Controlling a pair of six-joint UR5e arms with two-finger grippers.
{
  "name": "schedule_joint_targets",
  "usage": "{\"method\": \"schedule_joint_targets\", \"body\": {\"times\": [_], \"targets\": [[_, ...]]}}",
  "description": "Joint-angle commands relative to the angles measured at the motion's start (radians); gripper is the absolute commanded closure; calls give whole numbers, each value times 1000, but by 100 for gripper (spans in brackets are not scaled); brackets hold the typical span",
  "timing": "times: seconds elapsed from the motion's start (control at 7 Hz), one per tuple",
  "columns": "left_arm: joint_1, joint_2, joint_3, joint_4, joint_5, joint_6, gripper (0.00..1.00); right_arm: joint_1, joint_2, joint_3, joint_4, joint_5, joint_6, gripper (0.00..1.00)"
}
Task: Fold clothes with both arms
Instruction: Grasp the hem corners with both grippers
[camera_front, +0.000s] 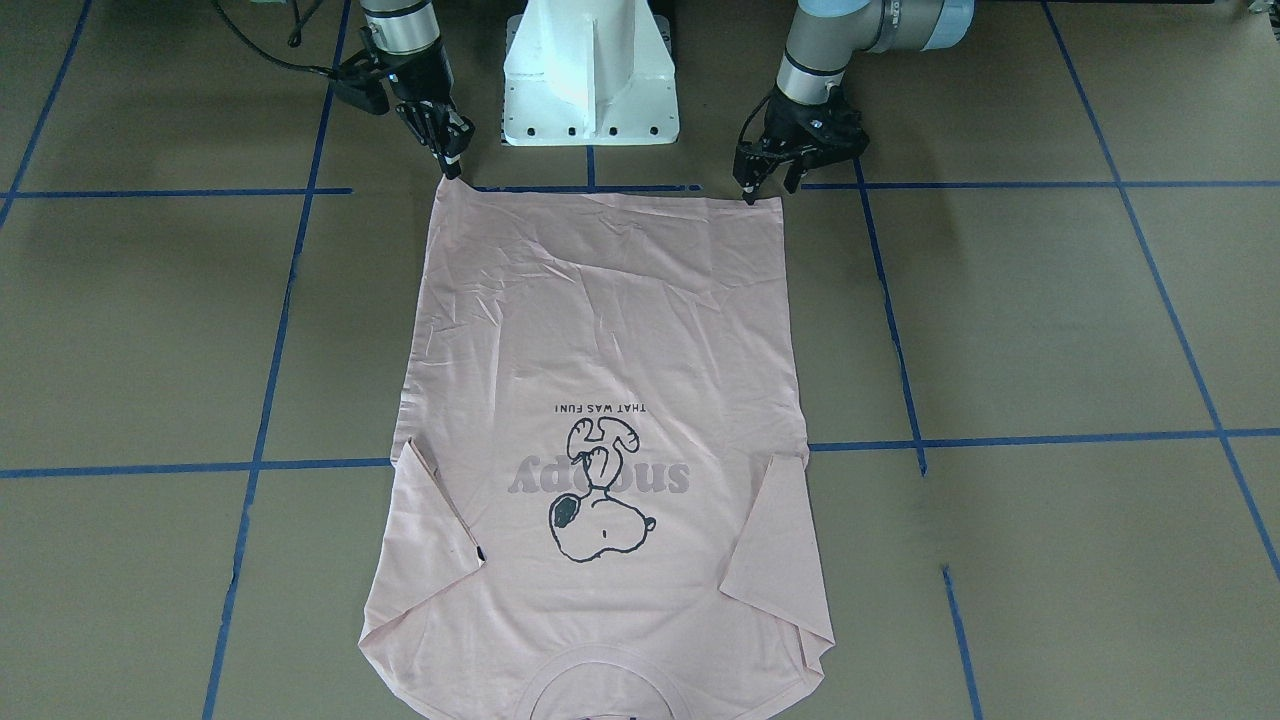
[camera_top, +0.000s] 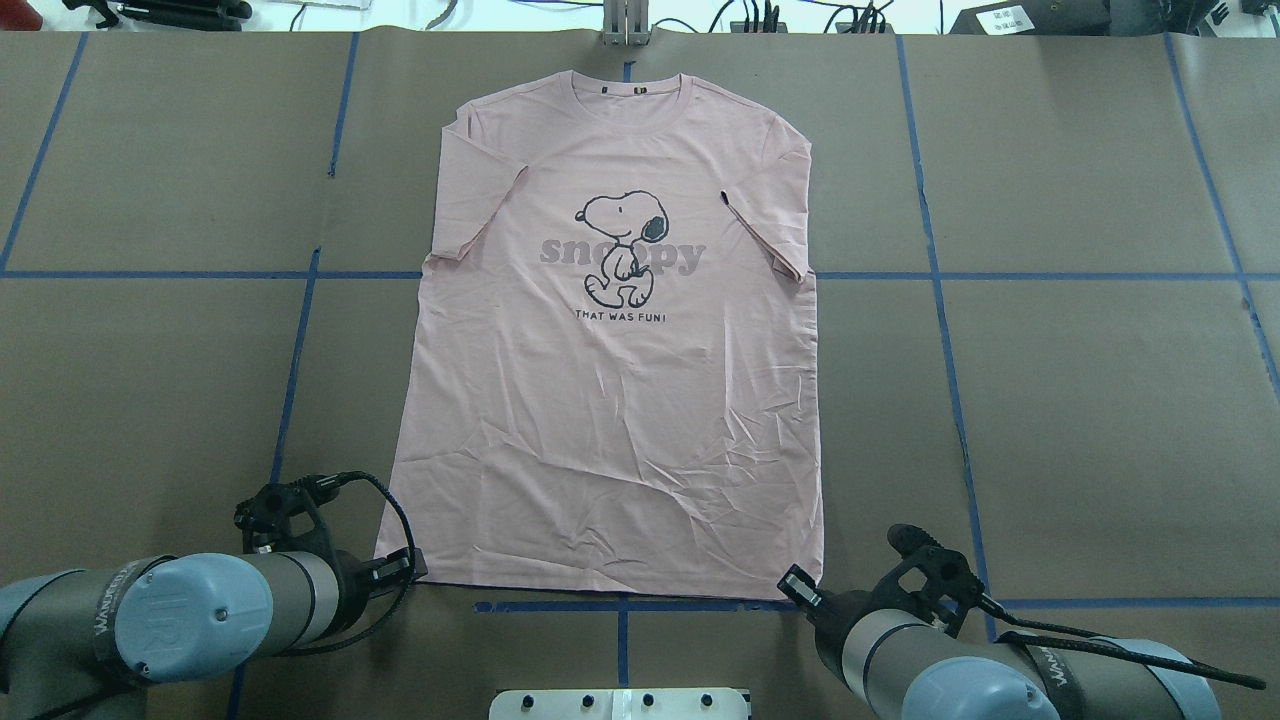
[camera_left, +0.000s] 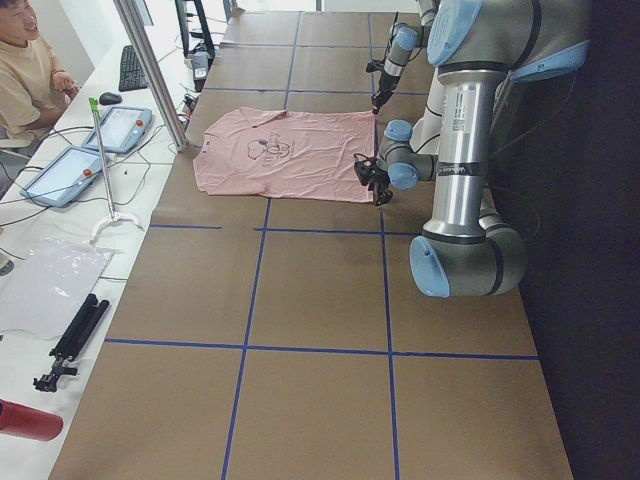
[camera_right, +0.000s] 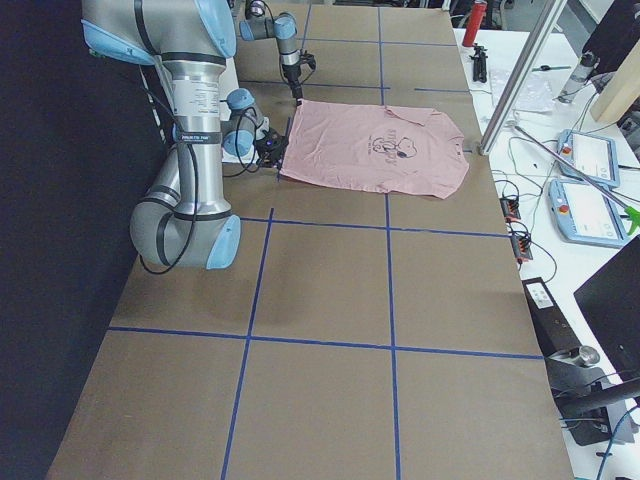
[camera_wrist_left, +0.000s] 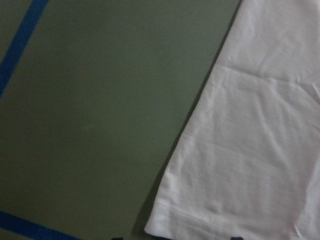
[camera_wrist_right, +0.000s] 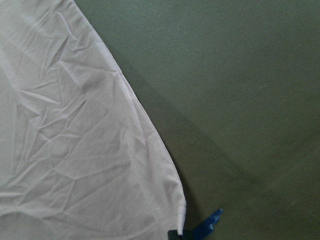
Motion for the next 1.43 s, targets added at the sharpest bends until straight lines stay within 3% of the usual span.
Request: {"method": "schedule_joint_targets", "body": {"times": [0.0,0.14,0.71,1.0,1.29], "targets": [[-1,2,1,1,-1,-6,63,-2,0,1,0,0,0,100],[-3,0,-5,1,-3,-6,100,-2,-1,1,0,0,0,100],[-9,-9,-54,24,-1,-6,100,-3,-6,1,0,0,0,100],[-8,-4,-196,103,-9,-16,100,-34,-49,71,0,-2,5,100],[52,-14,-344,238,-91,-145,100,-103,-145,176,0,-3,12,100]]}}
